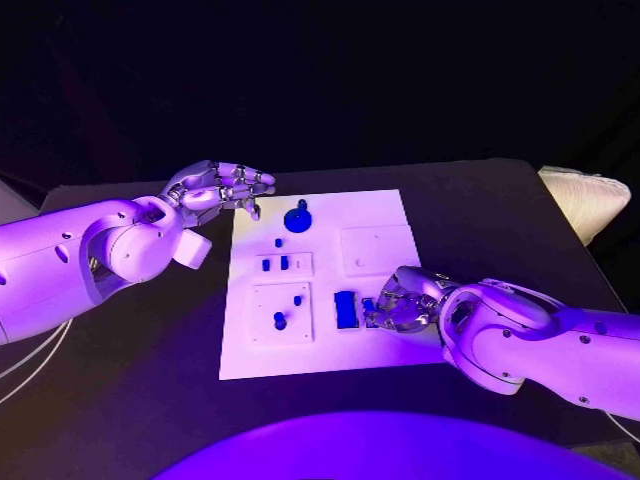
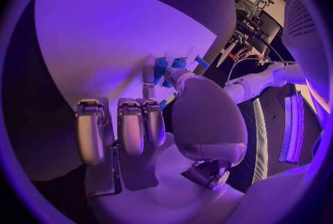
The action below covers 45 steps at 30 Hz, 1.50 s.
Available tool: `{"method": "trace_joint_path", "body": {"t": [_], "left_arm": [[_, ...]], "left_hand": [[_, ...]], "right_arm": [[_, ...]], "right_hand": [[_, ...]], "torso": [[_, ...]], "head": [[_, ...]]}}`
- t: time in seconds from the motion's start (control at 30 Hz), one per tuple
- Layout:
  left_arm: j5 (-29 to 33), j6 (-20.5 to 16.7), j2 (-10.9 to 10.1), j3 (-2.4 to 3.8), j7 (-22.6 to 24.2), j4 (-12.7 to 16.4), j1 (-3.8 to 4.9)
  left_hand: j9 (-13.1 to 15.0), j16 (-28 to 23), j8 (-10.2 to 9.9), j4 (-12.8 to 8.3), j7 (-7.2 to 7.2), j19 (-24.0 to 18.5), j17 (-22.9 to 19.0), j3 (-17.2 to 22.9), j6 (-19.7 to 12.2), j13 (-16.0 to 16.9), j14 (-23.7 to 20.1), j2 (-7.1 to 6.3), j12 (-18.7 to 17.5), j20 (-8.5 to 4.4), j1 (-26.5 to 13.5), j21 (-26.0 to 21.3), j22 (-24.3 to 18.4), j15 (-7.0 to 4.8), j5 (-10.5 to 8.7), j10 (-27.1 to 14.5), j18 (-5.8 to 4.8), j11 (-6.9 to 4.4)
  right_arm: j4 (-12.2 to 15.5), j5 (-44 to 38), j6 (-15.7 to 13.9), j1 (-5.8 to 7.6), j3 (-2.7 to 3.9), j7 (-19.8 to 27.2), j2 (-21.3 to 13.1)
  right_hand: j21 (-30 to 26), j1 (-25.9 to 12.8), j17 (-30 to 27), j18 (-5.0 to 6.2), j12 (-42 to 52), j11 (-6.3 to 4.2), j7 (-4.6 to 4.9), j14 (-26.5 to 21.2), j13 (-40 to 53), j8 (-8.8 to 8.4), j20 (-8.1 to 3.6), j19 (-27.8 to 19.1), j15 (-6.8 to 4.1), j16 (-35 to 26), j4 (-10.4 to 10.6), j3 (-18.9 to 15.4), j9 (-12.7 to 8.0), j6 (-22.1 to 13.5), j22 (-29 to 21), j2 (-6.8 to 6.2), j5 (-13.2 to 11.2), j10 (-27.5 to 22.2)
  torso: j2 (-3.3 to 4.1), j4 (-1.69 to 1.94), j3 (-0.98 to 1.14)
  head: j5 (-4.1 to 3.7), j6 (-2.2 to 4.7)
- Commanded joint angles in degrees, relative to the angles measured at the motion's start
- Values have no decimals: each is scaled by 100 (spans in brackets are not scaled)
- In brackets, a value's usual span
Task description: Assemble the parts on the task board
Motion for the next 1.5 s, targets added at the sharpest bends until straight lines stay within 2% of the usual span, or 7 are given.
{"method": "trace_joint_path", "body": {"t": [0.03, 0.37, 0.67, 0.97, 1.23, 1.33, 1.5], "left_arm": [[7, 96, 5, 4, 22, 16, 3], [7, 92, 2, 4, 18, 17, 3], [7, 85, -1, 4, 13, 16, 3], [7, 83, -2, 3, 13, 16, 3], [7, 84, -2, 3, 16, 12, 3], [7, 87, 1, 3, 17, 10, 3], [6, 92, 6, 2, 17, 8, 3]], "left_hand": [[-7, -15, 38, 21, 1, 24, 2, -2, -45, 6, -21, 68, 22, -2, 6, -23, -5, 19, 25, -20, 84, 0], [-7, -15, 38, 21, 1, 24, 2, -2, -45, 6, -21, 68, 22, -2, 6, -23, -5, 19, 25, -20, 84, 0], [-7, -15, 38, 21, 1, 24, 2, -2, -45, 6, -21, 68, 22, -2, 6, -23, -5, 19, 25, -20, 84, 0], [-8, -15, 41, 25, 2, 25, 2, 3, -47, 6, -23, 71, 29, -2, 6, -25, -6, 19, 26, -24, 84, 1], [-9, -15, 42, 26, 2, 26, 2, 6, -49, 6, -23, 71, 32, -3, 6, -25, -6, 18, 26, -26, 84, 1], [-9, -15, 42, 26, 2, 26, 2, 6, -49, 6, -23, 71, 32, -3, 6, -25, -6, 18, 26, -26, 84, 1], [-9, -15, 42, 26, 2, 26, 2, 6, -49, 6, -23, 71, 32, -3, 6, -25, -6, 18, 26, -26, 84, 1]], "right_arm": [[3, -35, 18, -1, -1, 50, 11], [-1, 7, -130, 1, 1, 158, 12], [-21, 14, -150, 4, 3, 216, -19], [13, 299, -239, 6, 4, 779, -200], [-2, 583, -290, 7, 3, 1407, -405], [-24, 617, -170, 7, 3, 1460, -431], [-69, 582, -23, 5, 2, 1394, -416]], "right_hand": [[-36, -105, 1509, -84, 37, -49, -31, 599, 1509, 44, -27, 551, -35, 24, 33, -36, -14, 61, 1453, -28, 7, 598], [-71, -637, 1509, -78, 37, -38, -19, 599, 1509, 113, -24, 543, -29, 24, 49, -364, -52, 30, 1444, -171, 60, 598], [-96, -702, 1509, -73, 37, -39, -20, 599, 1509, 121, -25, 537, -31, 24, 46, -427, -60, 18, 1438, -186, 42, 598], [-273, -495, 1509, -40, 37, -27, -1, 599, 1509, 114, -28, 496, -34, 24, -29, -510, -89, -93, 1393, -288, -31, 598], [-562, 146, 1504, 12, -31, 19, 54, 597, 1487, 136, -2, 427, 1, 21, -205, -682, -132, -266, 1320, -460, -501, 578], [-577, 325, 1490, 14, -37, 15, 48, 594, 1485, 180, -1, 425, -1, 14, -210, -814, -136, -262, 1317, -450, -851, 576], [-587, 454, 1486, 16, -45, 1, 27, 593, 1482, 249, -7, 424, -11, 12, -178, -995, -111, -229, 1315, -430, -1078, 574]], "torso": [[-1, 3, -1], [-1, 1, -2], [-2, -1, 4], [-4, -5, 4], [-3, -4, 8], [-2, -4, 6], [2, 0, 5]], "head": [[-2, 0], [6, 0], [7, 0], [1, 0], [9, 0], [12, 0], [12, 0]]}}
